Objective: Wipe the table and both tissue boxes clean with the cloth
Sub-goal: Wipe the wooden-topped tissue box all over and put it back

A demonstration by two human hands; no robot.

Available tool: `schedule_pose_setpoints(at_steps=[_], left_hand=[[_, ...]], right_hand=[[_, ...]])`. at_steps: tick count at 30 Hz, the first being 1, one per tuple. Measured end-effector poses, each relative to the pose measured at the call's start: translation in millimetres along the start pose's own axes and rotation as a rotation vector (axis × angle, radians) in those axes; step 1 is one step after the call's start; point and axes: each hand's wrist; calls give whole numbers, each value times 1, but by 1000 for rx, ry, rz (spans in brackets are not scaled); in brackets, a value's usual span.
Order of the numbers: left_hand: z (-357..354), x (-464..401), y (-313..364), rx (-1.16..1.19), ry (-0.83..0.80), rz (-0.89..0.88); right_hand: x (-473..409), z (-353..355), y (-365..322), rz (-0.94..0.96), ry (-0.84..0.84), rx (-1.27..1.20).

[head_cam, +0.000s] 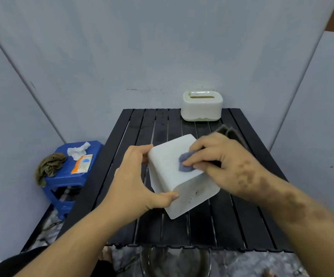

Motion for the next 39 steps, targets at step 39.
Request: schedule_pose_setpoints(at_steps=[39], left_hand=[[-42,-69,97,-761,-307,108]], right_hand=[[70,43,62,-474,127,-178]])
Point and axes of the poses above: each hand's wrist, its own x-axis away from the middle knuckle, its own z-axis out of the back of the hand, y = z × x, and after that the axes turned 7 degrees about x, right-handed
